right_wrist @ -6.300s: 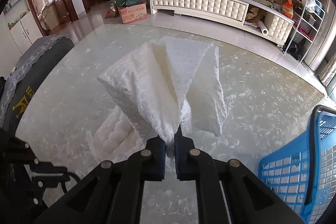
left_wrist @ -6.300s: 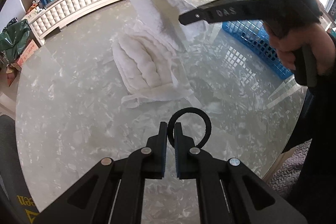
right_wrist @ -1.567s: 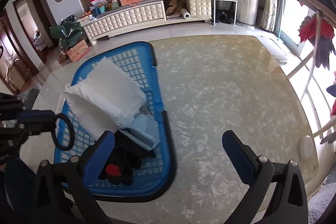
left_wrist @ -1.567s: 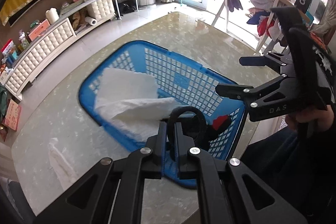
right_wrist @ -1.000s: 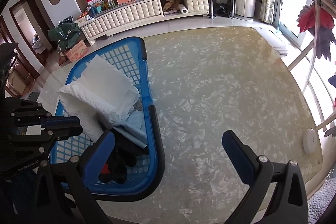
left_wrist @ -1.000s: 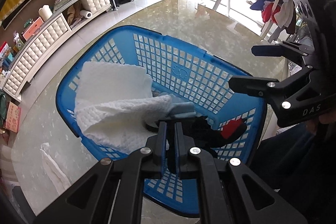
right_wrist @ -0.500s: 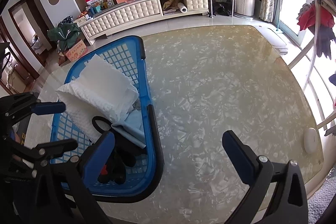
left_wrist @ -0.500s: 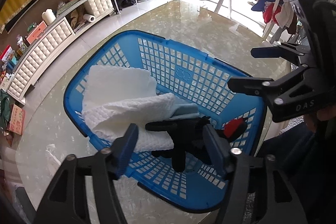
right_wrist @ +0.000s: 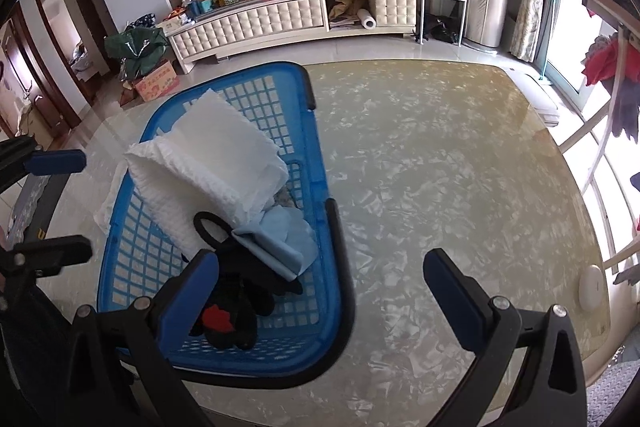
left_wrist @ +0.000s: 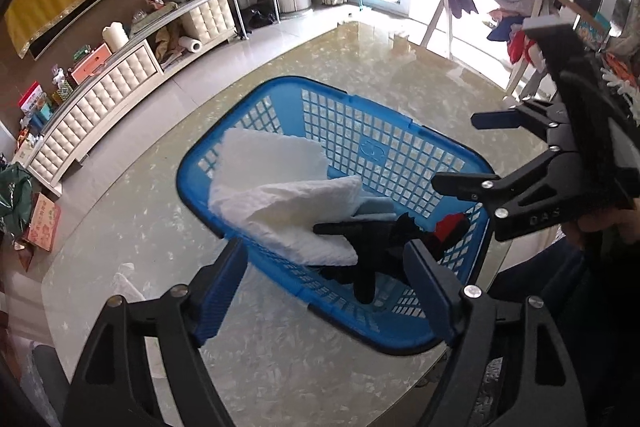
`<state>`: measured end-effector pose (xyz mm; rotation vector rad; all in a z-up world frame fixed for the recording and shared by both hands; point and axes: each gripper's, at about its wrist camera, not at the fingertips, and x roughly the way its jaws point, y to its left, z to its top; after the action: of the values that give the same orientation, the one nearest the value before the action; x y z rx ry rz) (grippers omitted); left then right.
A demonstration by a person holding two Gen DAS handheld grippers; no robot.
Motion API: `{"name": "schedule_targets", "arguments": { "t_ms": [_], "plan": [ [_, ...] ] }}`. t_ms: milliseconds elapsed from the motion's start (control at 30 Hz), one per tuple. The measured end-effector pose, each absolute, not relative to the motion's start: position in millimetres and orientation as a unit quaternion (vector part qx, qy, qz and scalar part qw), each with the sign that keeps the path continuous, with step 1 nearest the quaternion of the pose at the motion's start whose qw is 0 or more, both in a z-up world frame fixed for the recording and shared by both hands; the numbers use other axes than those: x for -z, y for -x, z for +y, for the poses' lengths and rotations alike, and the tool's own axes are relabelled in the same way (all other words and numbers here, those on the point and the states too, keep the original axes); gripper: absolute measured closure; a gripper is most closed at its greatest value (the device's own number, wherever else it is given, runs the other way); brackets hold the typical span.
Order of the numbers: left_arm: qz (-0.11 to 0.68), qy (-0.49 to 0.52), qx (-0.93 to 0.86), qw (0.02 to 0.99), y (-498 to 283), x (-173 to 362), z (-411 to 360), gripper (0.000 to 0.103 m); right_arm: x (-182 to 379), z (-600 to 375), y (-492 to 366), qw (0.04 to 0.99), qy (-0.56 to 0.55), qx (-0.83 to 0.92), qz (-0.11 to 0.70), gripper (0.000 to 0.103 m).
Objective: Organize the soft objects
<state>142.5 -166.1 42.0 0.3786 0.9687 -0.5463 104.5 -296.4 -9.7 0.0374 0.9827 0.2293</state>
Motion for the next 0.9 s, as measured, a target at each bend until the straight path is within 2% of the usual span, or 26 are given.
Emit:
{"name": "schedule_targets", "arguments": {
  "t_ms": [133, 233, 267, 300, 900],
  "plan": [
    [0.444, -0.179, 0.25, 0.841, -136, -48, -146, 0.016, 13, -289, -110, 0.869, -0.015, -0.108, 0.483, 0.0],
    [0.437, -0.19, 0.238, 0.847, -131, -50, -131, 0.01, 6, -283, -110, 0.875, -0.008, -0.1, 0.474, 0.0],
    [0.434, -0.192, 0.235, 0.848, -129, -50, -125, 0.007, 2, -279, -110, 0.878, -0.003, -0.101, 0.468, 0.0],
    [0.433, -0.193, 0.231, 0.85, -127, -50, -118, 0.0, -1, -276, -109, 0.88, 0.0, -0.104, 0.464, 0.0],
    [0.416, -0.117, 0.187, 0.882, -117, -52, 1, 0.0, -35, -201, -112, 0.88, 0.03, -0.139, 0.453, 0.0]
  ]
}}
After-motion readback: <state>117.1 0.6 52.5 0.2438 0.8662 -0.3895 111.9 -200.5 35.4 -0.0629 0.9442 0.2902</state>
